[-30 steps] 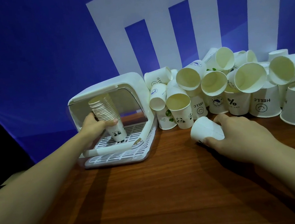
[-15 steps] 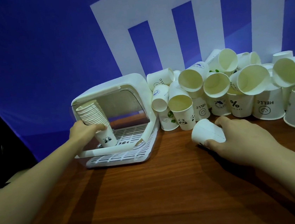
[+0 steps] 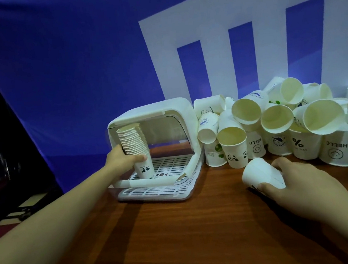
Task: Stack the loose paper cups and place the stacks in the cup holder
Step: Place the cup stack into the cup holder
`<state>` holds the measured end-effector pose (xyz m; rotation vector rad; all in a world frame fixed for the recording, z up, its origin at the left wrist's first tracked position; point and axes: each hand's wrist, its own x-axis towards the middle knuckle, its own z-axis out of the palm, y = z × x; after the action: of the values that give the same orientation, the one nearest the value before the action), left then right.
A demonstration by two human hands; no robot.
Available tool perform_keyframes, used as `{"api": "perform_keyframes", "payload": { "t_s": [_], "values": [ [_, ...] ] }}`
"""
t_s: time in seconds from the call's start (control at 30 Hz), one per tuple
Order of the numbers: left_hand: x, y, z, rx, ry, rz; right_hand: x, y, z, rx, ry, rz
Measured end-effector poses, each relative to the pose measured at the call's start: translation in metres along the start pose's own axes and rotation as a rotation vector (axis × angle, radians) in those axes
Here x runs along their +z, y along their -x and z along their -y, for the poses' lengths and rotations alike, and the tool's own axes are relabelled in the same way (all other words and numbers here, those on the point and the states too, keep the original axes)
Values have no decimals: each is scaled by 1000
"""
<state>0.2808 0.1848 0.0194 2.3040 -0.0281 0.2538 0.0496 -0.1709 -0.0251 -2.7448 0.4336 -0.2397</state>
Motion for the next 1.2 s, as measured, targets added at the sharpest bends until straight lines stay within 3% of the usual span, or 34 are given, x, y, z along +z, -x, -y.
{"api": "perform_keyframes", "payload": {
  "t_s": [0.27, 0.53, 0.93, 1.1, 1.2],
  "values": [
    [7, -5, -3, -26, -12, -73, 2, 0, -1, -1, -12, -9],
    [-4, -7, 5, -116, -1, 5, 2, 0, -2, -2, -13, 6],
    [8, -13, -2, -67, 18, -30, 2, 3, -1, -12, -26, -3],
    [6, -18, -5, -93, 25, 42, 2, 2, -1, -4, -30, -3],
    [10, -20, -6, -69, 106, -15, 2, 2, 0, -2, -27, 3]
  ]
}}
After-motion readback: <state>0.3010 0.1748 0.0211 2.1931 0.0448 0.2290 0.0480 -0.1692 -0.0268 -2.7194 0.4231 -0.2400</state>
